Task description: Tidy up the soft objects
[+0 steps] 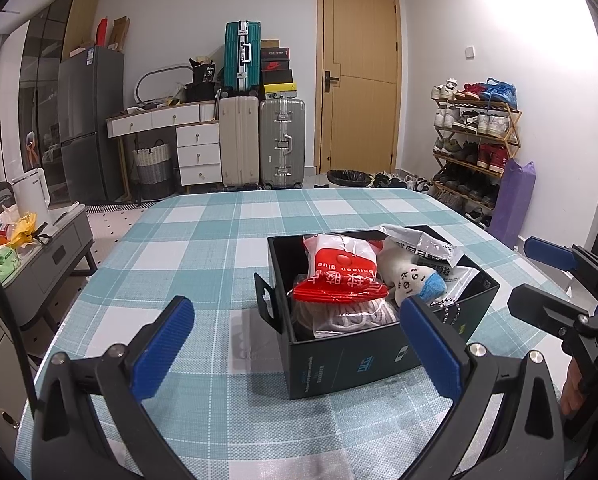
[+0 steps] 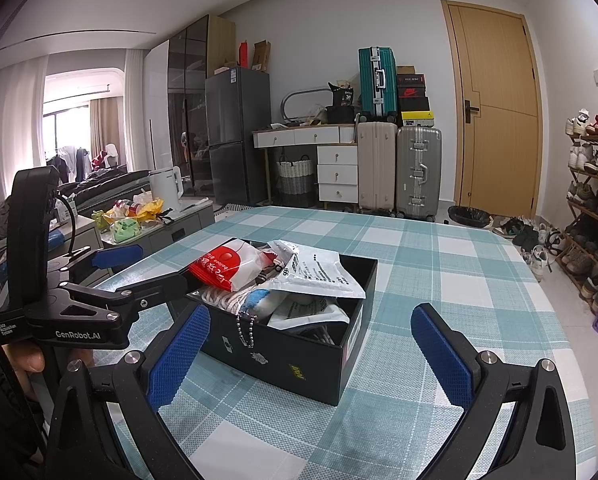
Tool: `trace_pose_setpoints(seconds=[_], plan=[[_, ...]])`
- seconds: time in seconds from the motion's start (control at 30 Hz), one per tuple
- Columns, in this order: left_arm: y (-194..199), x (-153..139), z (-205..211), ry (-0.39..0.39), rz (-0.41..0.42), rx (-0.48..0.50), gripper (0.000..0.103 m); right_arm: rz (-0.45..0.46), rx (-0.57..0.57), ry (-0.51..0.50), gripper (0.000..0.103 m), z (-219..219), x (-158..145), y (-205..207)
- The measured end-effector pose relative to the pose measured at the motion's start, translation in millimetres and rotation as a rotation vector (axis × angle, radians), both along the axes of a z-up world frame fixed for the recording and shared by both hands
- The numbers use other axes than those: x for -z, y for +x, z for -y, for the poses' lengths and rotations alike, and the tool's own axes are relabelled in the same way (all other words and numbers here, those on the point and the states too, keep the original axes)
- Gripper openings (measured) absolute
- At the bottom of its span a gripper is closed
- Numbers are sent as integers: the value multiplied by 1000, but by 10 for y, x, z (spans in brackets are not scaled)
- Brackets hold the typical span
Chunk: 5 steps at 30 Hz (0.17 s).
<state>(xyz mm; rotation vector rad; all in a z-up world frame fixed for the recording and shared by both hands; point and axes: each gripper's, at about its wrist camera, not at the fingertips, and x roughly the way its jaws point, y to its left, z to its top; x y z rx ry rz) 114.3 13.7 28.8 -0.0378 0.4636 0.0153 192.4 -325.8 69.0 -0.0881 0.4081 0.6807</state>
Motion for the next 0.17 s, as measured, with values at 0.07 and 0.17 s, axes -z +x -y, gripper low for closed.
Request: trace_pose_setpoints(seconds=[0.07, 0.17], plan=[[-2, -9, 1, -1, 0, -1, 103, 0, 0, 1, 102, 0, -1, -1], [1, -10, -1, 0, 1, 1, 103, 1, 0, 0, 102, -3, 4, 4]])
